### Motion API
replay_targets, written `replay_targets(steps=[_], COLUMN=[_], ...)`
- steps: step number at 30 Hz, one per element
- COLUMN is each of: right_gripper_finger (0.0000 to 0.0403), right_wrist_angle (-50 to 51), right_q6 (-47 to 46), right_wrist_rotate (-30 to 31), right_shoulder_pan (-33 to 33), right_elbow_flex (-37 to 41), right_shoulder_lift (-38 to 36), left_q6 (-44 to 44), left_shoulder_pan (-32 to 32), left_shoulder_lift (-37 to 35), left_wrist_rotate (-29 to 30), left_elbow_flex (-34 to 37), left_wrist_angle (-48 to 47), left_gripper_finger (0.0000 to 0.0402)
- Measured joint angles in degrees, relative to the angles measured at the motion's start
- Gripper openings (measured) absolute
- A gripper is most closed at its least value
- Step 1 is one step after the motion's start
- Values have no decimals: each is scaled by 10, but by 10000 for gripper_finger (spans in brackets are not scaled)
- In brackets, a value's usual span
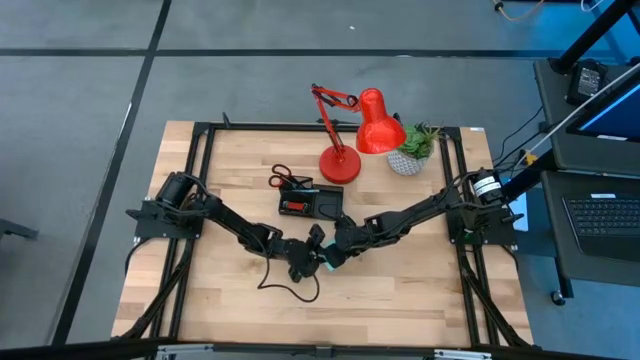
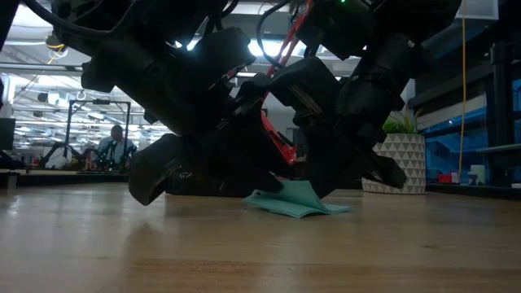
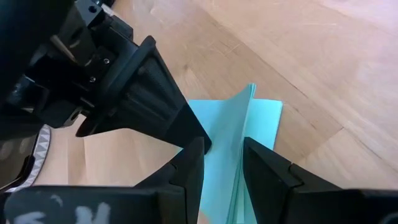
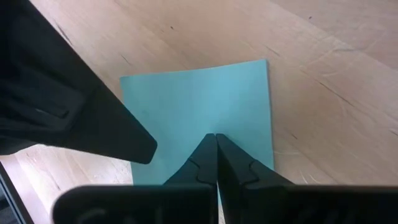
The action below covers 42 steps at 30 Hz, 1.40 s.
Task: Pick and place office supplies into organizer
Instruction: Put the blue sticky note into the black desk organizer
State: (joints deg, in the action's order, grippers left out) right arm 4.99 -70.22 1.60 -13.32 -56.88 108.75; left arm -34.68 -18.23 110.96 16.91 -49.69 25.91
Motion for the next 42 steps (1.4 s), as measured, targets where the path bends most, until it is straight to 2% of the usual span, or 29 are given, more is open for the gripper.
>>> replay_targets(steps=[7,21,30,42], right_gripper_finger=[2,2,2,16], right_wrist_angle=[0,0,0,-18], right_q6=[0,0,0,33], right_wrist_rotate=[0,0,1,3], right_shoulder_pan=[0,0,0,0], right_elbow_flex=[0,0,0,1], right_shoulder_lift=[0,0,0,1], left_q6=[-1,-25,-25,-41], left_shoulder_pan=[0,0,1,0], left_shoulder_lift=[0,-1,-1,-1], left_wrist_rotate=[-1,-1,-29,-21], left_elbow_flex=[-1,-1,-1,-1], left_wrist_angle=[-3,-5,-34,-35], left_gripper_finger=[97,22,5,3])
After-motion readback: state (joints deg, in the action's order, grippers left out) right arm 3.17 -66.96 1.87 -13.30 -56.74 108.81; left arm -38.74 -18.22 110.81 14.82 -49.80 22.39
